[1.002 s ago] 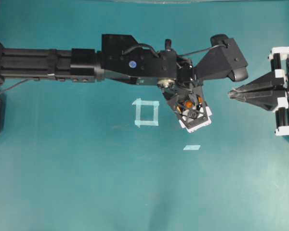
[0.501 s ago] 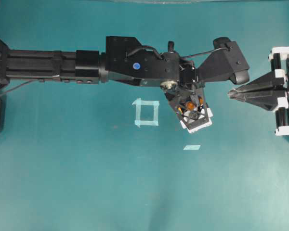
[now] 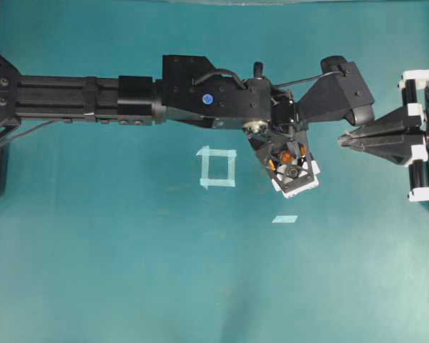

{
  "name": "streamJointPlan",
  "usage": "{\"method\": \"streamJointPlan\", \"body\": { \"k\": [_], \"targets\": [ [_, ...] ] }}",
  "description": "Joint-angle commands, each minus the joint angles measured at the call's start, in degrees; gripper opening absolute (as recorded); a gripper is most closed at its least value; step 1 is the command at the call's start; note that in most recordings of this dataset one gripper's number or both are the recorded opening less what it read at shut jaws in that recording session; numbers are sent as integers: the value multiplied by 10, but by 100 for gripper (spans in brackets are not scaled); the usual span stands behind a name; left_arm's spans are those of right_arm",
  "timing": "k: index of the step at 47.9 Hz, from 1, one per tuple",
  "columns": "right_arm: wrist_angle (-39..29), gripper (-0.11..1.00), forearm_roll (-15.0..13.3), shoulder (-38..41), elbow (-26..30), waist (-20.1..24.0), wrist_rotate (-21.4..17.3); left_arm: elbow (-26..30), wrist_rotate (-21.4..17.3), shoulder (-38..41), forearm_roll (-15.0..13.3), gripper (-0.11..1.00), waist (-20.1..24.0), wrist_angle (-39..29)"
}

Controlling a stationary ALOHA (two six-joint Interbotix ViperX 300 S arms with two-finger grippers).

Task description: Move the cup toward the block with left arm.

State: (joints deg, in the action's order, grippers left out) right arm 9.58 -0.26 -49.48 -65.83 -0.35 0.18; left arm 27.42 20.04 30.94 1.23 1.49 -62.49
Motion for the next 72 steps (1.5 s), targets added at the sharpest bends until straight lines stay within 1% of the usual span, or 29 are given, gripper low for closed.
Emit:
{"method": "streamJointPlan", "body": {
  "k": [1, 11, 18, 72],
  "targets": [
    [2, 0, 0, 1, 18, 0, 1, 17, -2, -11, 2, 70, -1, 4],
    [2, 0, 0, 0, 18, 0, 1, 17, -3, -11, 1, 70, -2, 4],
    [-3, 0, 0, 1, 18, 0, 1, 16, -12, -11, 2, 70, -2, 4],
    [-4, 0, 0, 1, 18, 0, 3, 16, -12, -11, 2, 70, -1, 2]
  ]
}}
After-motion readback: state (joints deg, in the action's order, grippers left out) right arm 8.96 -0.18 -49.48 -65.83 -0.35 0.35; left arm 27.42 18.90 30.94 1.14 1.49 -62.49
